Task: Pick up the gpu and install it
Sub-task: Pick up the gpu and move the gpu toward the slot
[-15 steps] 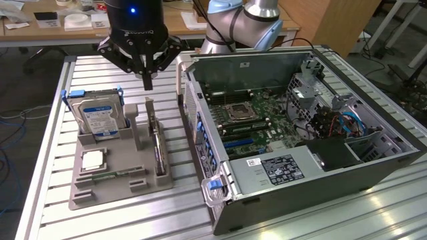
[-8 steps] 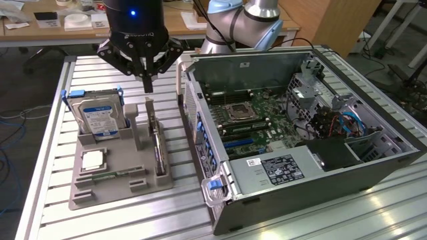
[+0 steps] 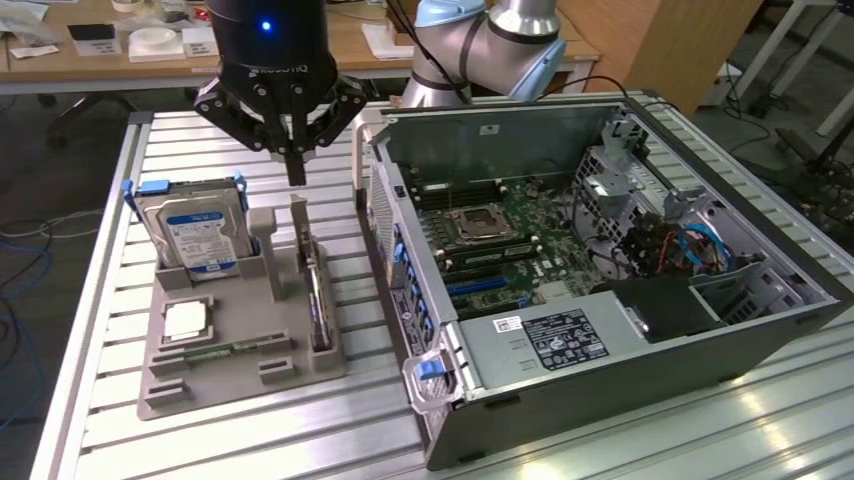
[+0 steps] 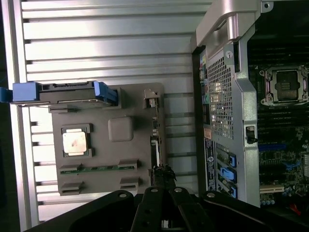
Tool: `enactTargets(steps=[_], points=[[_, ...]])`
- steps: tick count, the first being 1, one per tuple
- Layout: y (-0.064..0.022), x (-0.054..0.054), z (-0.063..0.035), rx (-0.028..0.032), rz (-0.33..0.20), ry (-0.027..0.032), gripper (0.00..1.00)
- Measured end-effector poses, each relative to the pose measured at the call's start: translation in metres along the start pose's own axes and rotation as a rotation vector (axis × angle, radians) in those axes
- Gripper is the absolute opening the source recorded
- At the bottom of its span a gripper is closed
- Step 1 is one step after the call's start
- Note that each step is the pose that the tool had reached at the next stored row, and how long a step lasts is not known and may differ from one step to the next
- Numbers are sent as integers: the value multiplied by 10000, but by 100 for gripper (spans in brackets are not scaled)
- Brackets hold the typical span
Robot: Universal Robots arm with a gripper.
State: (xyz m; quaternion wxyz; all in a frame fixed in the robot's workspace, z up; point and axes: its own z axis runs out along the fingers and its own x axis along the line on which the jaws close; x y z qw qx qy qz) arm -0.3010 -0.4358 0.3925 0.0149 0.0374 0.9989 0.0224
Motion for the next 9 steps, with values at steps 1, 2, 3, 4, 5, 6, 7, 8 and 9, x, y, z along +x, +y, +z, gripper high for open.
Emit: enactTargets(steps=[1,2,3,4,5,6,7,8,9], points=[[0,0,0,0,0,0,11],[0,0,0,0,0,0,11],[0,0,0,0,0,-1,11],[0,0,0,0,0,0,11],[0,0,0,0,0,0,11],[0,0,0,0,0,0,11],[0,0,0,-1,0,-1,17],[0,0,0,0,0,0,24],[0,0,0,0,0,0,24]])
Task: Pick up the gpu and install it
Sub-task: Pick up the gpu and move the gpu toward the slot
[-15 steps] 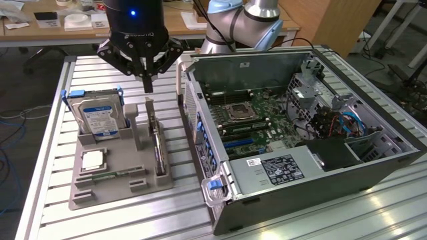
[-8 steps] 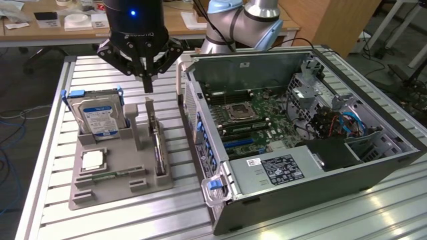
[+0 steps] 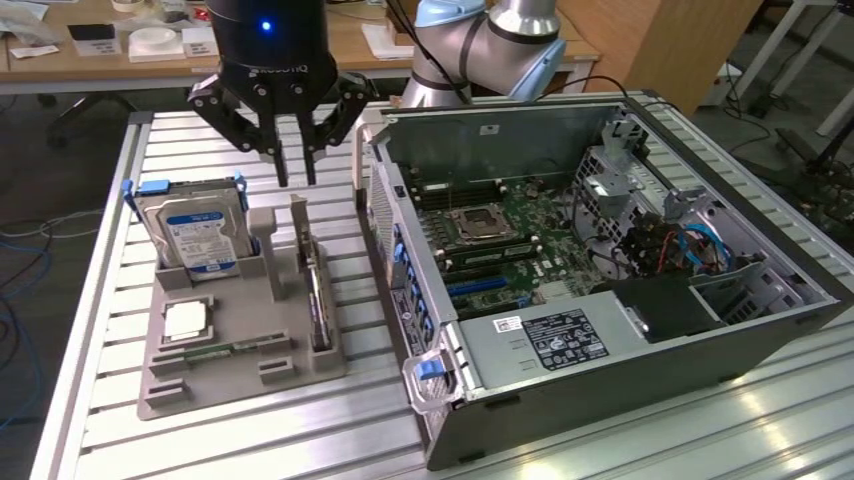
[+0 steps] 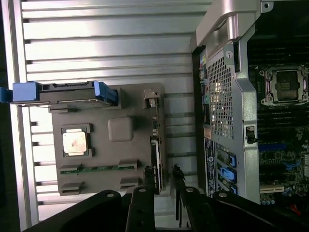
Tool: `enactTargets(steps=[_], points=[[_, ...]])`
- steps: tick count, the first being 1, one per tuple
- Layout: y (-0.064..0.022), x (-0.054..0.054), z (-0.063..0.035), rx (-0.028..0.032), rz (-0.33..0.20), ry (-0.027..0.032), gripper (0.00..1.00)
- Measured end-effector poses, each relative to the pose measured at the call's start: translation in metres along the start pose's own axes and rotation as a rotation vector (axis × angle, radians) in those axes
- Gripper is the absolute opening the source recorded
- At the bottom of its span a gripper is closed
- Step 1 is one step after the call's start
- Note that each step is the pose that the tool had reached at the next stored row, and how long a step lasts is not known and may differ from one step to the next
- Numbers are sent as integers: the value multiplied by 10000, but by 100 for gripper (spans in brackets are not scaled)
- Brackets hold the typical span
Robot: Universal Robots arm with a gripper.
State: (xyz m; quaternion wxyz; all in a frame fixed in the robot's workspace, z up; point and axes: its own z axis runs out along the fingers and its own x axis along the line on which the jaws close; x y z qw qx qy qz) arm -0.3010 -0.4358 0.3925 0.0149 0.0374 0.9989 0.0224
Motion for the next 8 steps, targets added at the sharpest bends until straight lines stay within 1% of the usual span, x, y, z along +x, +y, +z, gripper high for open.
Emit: enactTargets(steps=[2,3,4,8], points=[[0,0,0,0,0,-1,35],[0,0,0,0,0,0,35],[0,0,0,0,0,0,42],[0,0,0,-1,0,-1,42]])
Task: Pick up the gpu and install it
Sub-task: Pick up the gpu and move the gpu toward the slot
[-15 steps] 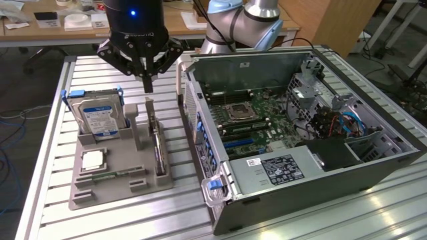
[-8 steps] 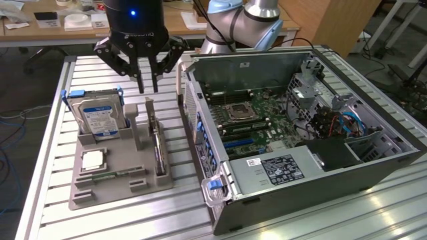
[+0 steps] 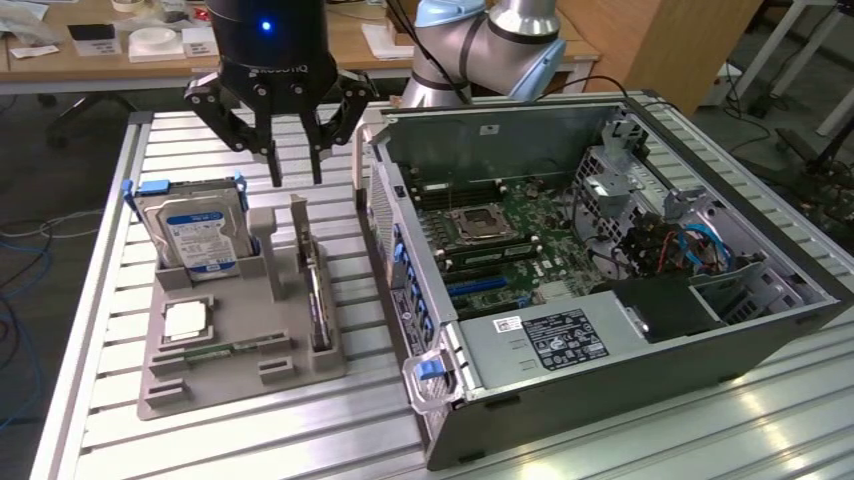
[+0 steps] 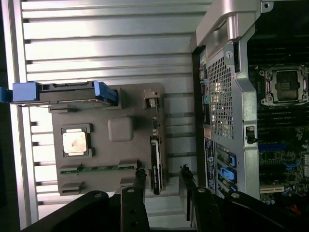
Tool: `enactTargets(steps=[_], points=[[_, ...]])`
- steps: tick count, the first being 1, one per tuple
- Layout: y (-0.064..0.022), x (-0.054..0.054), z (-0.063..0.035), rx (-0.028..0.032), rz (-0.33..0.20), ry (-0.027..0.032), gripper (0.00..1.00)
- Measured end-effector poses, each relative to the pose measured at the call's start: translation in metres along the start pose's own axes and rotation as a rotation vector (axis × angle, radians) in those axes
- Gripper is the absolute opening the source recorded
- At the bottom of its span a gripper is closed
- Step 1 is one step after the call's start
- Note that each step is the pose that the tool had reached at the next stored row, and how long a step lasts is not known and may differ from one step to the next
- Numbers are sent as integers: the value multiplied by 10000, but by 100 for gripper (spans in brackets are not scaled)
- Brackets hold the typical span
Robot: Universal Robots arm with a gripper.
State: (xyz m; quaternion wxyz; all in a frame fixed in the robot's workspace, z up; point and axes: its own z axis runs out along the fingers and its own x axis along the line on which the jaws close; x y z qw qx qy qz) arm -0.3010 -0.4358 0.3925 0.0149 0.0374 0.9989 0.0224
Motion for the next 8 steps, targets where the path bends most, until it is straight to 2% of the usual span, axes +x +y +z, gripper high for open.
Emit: enactTargets(steps=[8], points=[[-1,1,25,-1,0,-1,42]])
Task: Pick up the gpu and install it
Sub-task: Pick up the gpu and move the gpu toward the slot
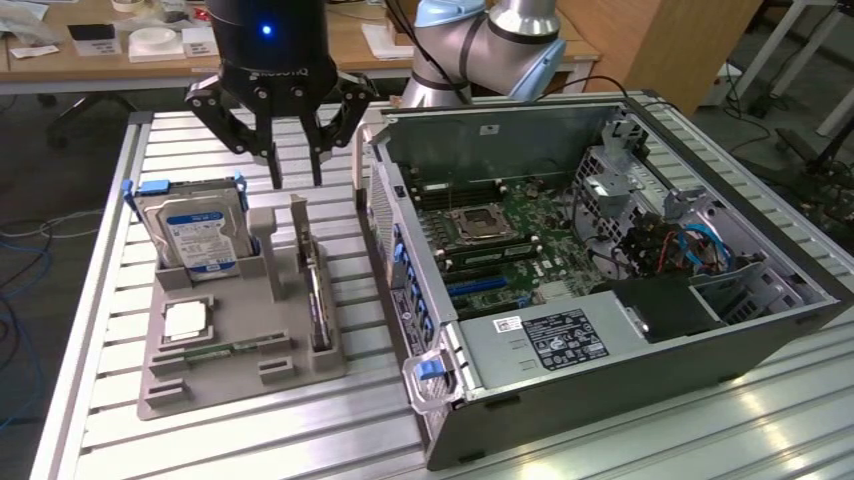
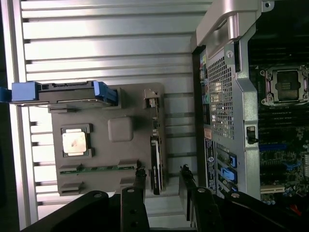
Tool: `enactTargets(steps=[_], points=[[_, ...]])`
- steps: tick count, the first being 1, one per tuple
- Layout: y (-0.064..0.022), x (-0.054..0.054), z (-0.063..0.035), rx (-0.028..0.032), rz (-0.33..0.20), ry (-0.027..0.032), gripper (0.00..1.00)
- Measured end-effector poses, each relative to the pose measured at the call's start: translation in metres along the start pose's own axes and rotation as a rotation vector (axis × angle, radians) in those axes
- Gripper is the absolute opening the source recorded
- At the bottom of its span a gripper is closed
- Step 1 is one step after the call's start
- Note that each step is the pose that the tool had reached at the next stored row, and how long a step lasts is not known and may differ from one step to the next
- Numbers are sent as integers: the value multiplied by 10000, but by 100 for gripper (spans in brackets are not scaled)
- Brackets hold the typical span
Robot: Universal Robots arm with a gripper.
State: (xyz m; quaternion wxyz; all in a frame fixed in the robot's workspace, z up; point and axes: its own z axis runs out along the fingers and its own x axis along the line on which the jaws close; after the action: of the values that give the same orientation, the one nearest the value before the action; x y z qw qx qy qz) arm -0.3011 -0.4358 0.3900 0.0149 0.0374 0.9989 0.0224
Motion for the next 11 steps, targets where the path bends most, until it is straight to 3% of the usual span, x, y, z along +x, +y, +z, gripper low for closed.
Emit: enactTargets(steps=[11], points=[[-3,2,69,1,0,1,42]])
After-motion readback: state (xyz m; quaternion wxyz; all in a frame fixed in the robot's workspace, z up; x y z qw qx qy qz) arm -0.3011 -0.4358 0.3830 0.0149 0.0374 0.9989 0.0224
